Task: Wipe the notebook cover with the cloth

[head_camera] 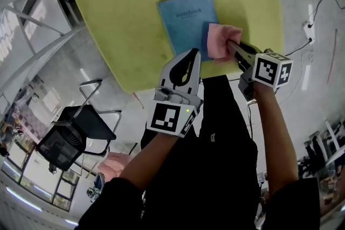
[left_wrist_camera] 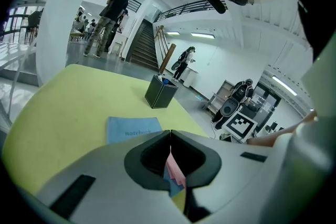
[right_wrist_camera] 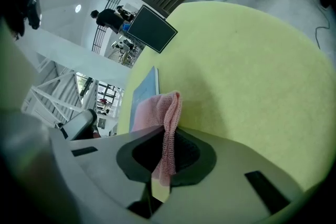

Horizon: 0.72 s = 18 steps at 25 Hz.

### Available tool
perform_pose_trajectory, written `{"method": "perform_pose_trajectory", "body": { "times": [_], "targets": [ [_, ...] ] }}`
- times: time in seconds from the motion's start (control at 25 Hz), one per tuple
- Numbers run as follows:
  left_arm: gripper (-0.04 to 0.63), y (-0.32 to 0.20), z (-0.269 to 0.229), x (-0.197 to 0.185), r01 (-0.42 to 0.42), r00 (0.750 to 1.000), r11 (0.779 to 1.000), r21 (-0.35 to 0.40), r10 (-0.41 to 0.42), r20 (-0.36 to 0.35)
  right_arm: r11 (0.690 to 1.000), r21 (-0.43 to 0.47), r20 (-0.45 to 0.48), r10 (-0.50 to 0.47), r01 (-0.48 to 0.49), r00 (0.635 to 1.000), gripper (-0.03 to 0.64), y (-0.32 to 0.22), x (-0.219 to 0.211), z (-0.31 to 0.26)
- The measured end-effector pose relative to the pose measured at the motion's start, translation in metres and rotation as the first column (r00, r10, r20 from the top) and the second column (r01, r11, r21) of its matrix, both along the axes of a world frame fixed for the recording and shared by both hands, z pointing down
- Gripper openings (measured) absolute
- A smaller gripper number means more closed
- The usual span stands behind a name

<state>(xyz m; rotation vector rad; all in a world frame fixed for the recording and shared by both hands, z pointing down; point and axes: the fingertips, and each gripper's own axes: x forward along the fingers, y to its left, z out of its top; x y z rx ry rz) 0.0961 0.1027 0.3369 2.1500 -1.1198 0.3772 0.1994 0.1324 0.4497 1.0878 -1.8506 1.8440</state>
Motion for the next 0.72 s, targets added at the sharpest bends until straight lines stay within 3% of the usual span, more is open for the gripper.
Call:
{"method": "perform_pose_trajectory", "body": {
  "times": [0.28,0.48,0.6,0.72],
  "targets": [
    [0.017,0.016,-0.011,-0.020,-0.020,1.000,1.000,0.007,0.020,-0.013,0.992,0.052,0.022,0.115,-0.116,0.993,0.041,-0.001,0.000,-0.022],
    [0.017,0.018,-0.035,-0.045,-0.050,0.999,0.997,0.057,0.051,-0.009,0.970,0.205,0.013,0.133,-0.133,0.991,0.041,-0.013,-0.020,-0.071],
    [0.017,0.016,-0.071,-0.062,-0.064,0.998,0.993,0.100,0.065,-0.008,0.944,0.291,0.025,0.156,-0.156,0.988,0.041,-0.016,-0.039,-0.113],
    [0.017,0.012,-0.116,-0.080,-0.066,0.998,0.988,0.143,0.068,-0.010,0.897,0.418,0.000,0.157,-0.143,0.988,0.041,-0.022,-0.059,-0.172]
  ]
}}
